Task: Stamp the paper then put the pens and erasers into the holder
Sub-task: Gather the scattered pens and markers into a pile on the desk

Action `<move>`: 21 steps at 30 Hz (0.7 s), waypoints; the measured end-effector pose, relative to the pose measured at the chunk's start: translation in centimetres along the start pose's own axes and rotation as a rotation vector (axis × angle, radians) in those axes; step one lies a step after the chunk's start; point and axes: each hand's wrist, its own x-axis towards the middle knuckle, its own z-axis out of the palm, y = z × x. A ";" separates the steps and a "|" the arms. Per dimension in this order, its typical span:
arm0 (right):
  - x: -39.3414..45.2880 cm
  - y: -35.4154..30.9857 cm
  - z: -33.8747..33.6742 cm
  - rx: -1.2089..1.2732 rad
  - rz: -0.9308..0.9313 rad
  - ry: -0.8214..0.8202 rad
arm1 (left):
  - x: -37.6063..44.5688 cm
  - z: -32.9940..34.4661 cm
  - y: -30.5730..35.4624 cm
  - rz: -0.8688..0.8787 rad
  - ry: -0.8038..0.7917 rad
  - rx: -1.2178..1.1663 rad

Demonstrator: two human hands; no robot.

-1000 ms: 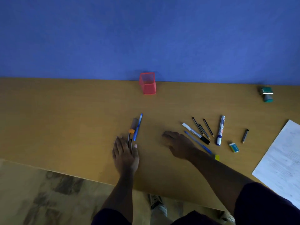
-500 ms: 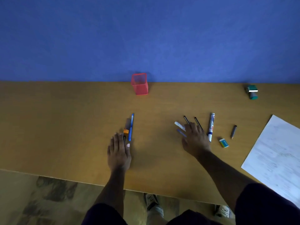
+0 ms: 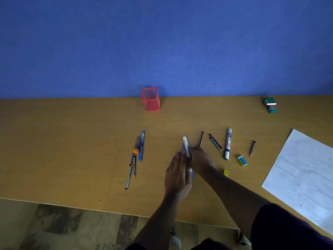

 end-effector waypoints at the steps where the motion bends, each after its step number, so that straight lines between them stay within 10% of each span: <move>1: 0.2 -0.3 0.1 0.059 -0.032 -0.024 | 0.0 0.0 -0.1 -0.001 -0.003 -0.004; 9: 0.3 -1.2 0.5 0.153 -0.429 -0.190 | 1.2 -2.0 -4.3 -0.049 -0.068 0.175; 16: -0.1 1.8 -0.4 -0.087 -0.136 0.186 | 1.8 -3.9 -7.8 -0.125 -0.114 0.347; 21: 0.0 4.1 -0.3 -0.099 -0.094 0.095 | 1.7 -4.9 -9.6 -0.213 -0.132 0.387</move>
